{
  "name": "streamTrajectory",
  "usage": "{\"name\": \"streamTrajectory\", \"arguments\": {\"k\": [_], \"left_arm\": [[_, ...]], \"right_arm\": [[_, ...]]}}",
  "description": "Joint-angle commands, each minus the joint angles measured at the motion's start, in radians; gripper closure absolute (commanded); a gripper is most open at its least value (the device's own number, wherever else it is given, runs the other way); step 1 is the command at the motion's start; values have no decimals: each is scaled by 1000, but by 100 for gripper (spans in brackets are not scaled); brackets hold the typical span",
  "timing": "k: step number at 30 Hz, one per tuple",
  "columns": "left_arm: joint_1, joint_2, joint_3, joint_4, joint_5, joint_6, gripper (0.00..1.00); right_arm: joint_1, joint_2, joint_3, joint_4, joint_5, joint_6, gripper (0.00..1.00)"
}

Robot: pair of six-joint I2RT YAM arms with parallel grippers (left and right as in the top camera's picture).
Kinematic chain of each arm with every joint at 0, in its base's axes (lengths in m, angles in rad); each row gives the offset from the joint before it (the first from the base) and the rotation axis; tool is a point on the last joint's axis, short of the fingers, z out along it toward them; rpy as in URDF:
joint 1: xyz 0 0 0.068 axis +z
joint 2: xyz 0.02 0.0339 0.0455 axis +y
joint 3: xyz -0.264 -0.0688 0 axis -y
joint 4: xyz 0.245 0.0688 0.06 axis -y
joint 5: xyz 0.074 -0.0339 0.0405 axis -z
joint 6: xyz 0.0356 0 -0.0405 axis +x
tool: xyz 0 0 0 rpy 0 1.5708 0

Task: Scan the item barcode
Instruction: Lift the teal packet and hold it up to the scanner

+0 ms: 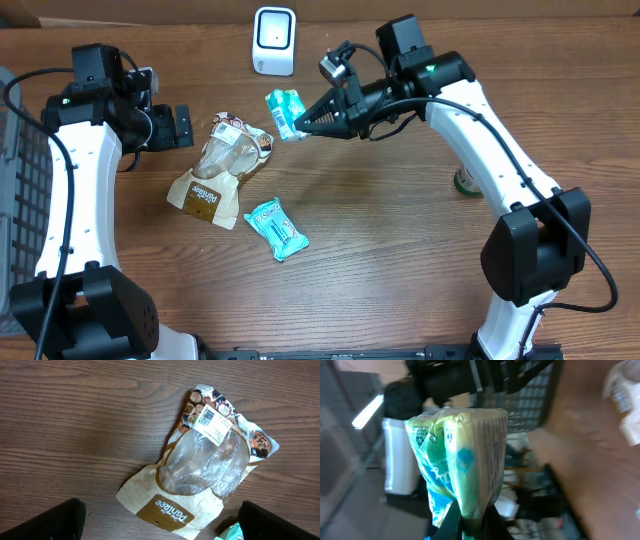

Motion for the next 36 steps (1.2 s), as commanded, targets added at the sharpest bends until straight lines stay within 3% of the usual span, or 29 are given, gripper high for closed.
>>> {"name": "streamTrajectory", "arguments": {"k": [1, 9, 11, 15, 19, 27, 30, 36], "left_arm": [[5, -12, 15, 0, 3, 18, 0], [5, -12, 15, 0, 3, 18, 0], [5, -12, 15, 0, 3, 19, 0], [5, -12, 15, 0, 3, 19, 0], [5, -12, 15, 0, 3, 18, 0], [5, -12, 15, 0, 3, 19, 0], [5, -12, 15, 0, 3, 18, 1], [5, -12, 15, 0, 3, 18, 0]], "right_arm": [[-16, -34, 16, -6, -131, 86, 96], [-20, -37, 16, 50, -94, 42, 96], [-10, -37, 16, 54, 54, 43, 96], [41, -37, 17, 13, 531, 59, 96], [79, -37, 62, -20, 832, 80, 96], [145, 72, 465, -153, 1395, 15, 96], [177, 199, 642, -99, 1584, -93, 96], [234, 359, 650, 215, 1926, -281, 96]]}}
